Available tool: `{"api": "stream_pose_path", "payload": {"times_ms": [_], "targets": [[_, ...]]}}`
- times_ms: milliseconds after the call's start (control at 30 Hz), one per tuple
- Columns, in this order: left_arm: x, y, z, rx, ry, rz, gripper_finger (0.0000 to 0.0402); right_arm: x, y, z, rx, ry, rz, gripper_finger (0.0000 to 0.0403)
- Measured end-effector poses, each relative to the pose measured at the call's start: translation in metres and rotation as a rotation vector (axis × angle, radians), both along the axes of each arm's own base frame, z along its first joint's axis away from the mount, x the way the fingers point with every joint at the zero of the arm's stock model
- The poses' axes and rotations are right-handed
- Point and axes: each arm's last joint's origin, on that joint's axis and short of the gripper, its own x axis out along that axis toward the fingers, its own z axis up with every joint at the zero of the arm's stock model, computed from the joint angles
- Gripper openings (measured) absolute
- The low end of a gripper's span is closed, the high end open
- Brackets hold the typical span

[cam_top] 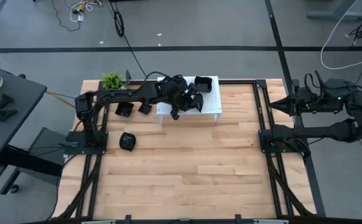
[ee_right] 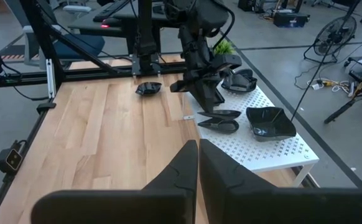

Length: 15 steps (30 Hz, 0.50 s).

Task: Pick & Place Mini shaped plates
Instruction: Stack the drop-shaped plate on top of the drop-shaped plate on the shelf

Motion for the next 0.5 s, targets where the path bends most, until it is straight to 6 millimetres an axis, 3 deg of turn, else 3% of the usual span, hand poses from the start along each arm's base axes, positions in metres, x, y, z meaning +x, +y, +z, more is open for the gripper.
{"api": "stream_pose_path", "payload": {"times_ms": [500], "targets": [[-0.0016, 0.0002, -0.0019, -0.011, 0.023, -0.004, 0.0001, 0.0, 0.0, 0.0, 0.0, 0.0, 0.0, 0.002]]}}
